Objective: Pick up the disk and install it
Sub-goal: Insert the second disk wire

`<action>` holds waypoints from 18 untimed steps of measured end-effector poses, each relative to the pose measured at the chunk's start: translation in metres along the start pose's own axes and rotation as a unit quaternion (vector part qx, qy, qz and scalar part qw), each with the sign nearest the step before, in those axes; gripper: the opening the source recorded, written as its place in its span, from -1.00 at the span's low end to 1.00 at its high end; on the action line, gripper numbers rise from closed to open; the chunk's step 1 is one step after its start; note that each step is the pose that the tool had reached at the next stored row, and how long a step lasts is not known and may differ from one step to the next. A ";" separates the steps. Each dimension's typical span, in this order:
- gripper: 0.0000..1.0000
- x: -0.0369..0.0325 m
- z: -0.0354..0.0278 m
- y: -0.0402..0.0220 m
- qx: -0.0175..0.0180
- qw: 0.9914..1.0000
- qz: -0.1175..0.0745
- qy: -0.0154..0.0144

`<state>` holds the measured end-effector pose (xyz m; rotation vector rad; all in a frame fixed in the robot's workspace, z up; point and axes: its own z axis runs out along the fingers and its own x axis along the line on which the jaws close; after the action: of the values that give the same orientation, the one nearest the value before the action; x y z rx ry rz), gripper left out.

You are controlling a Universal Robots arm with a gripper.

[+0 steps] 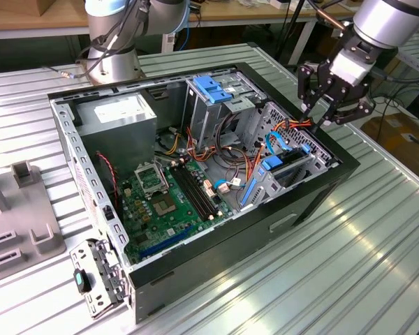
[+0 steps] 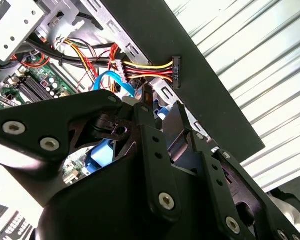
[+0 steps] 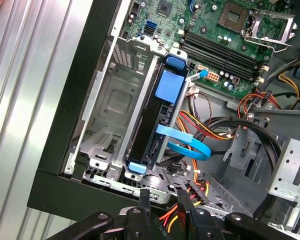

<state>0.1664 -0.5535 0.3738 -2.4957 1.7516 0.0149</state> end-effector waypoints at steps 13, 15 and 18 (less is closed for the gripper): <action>-0.29 -0.0019 0.0002 -0.0018 0.000 1.000 0.000 0.000; -0.29 -0.0020 0.0002 -0.0018 0.000 1.000 0.000 0.000; -0.29 -0.0021 0.0002 -0.0019 0.000 1.000 0.000 0.000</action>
<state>0.1674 -0.5509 0.3739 -2.4957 1.7517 0.0149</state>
